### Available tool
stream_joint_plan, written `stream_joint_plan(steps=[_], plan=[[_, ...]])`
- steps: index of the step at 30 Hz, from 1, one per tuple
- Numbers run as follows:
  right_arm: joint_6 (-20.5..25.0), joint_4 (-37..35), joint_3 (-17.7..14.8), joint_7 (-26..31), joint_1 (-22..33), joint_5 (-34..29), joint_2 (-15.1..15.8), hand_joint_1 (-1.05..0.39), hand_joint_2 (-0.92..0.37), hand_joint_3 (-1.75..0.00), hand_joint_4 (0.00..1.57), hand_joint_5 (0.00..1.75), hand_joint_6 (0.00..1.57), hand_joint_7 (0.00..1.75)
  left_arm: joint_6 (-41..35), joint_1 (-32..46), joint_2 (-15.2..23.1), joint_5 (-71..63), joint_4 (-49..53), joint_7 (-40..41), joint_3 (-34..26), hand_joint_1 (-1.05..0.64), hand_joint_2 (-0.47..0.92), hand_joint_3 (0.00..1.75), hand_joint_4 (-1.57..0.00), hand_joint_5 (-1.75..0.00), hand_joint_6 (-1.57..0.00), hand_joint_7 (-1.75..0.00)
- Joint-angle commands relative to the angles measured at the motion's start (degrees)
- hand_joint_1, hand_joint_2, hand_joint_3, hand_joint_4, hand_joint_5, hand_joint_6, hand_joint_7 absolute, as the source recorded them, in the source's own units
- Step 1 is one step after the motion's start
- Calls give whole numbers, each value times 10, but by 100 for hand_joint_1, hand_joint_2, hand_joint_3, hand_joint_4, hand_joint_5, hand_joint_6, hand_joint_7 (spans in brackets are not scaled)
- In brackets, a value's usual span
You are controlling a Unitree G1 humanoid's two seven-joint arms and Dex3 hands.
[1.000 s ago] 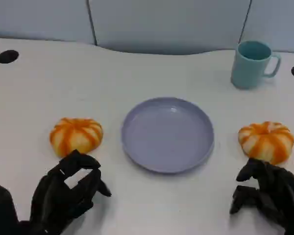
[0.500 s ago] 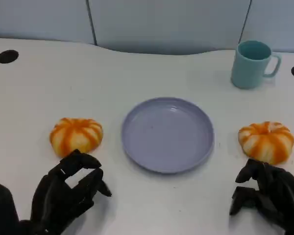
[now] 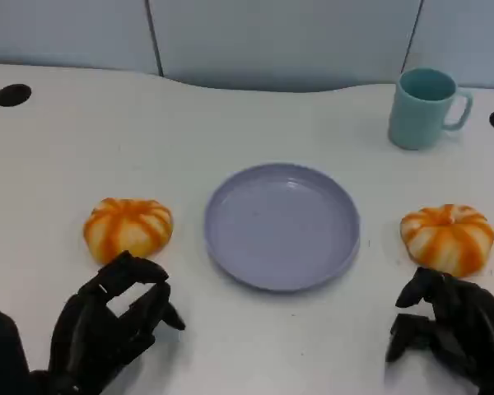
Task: Grasp the bread from the table and place it into the plate.
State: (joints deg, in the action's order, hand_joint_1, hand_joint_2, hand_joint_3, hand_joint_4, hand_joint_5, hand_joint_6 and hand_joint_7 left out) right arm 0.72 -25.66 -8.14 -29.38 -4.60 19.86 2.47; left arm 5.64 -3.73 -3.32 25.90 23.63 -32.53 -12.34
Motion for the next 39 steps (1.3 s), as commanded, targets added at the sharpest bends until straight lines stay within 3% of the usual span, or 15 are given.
stream_joint_plan(steps=[1, 8, 11, 14, 15, 18, 21, 26, 27, 29, 31, 36, 39], plan=[[0, 3, -5, 4, 4, 1, 4, -43, -92, -42, 124, 106, 115, 97, 8, 6, 9, -4, 0, 4, -2, -28, 76, 64, -66, -166, -67, -124], [0, 7, -2, 8, 7, -1, 2, -42, -92, -44, 124, 106, 115, 97, 24, 6, 12, -14, -1, 6, -2, -29, 77, 64, -60, -167, -65, -123], [-2, 5, -2, 6, 7, 0, 2, -42, -92, -43, 124, 105, 114, 98, 73, 7, 9, -30, -1, 6, -3, -32, 80, 50, -58, -165, -66, -111], [-7, 3, -1, 4, 6, -2, 2, -43, -92, -44, 124, 106, 114, 98, 133, 8, 8, -49, -3, 8, 0, -35, 91, 24, -57, -136, -72, -67], [-7, 2, -1, 4, 6, -3, 3, -43, -92, -45, 124, 106, 115, 97, 149, 6, 11, -52, 0, 0, 1, -30, 91, 23, -58, -115, -74, -47], [-5, 1, -1, 3, 5, -1, 2, -43, -92, -45, 124, 106, 114, 97, 217, -4, 32, -81, 20, -11, 10, -29, 92, 18, -54, -85, -73, -19], [1, 3, -1, 5, 4, 2, 0, -44, -92, -42, 124, 106, 115, 97, 287, -14, 54, -117, 44, -6, 17, -36, 92, 11, -47, -68, -68, -6], [3, 3, -1, 5, 3, 2, 0, -44, -92, -40, 124, 105, 115, 97, 329, -23, 63, -127, 71, 1, 24, -41, 92, 9, -46, -55, -63, -1], [2, 4, 0, 5, 3, 2, -1, -44, -92, -40, 124, 105, 115, 97, 367, -24, 88, -204, 62, 40, 27, -42, 92, 9, -46, -55, -63, -1], [0, 3, -1, 6, 2, 3, -4, -44, -92, -40, 125, 105, 115, 97, 433, -29, 134, -353, 45, 117, 33, -52, 92, 5, -27, -33, -42, 0], [-1, 3, -2, 7, 2, 3, -6, -44, -92, -39, 125, 105, 115, 97, 455, -32, 150, -408, 45, 158, 39, -53, 92, 3, -21, -25, -36, 0], [1, 6, 2, 10, 3, -3, -5, -44, -92, -41, 126, 104, 115, 97, 440, -35, 201, -600, -1, 309, 61, -64, 92, 1, -11, -15, -25, 0], [6, 12, 3, 10, 5, 0, -8, -43, -92, -41, 126, 103, 115, 97, 373, -35, 239, -714, -78, 358, 85, -70, 90, 0, -3, -10, -16, 0]])
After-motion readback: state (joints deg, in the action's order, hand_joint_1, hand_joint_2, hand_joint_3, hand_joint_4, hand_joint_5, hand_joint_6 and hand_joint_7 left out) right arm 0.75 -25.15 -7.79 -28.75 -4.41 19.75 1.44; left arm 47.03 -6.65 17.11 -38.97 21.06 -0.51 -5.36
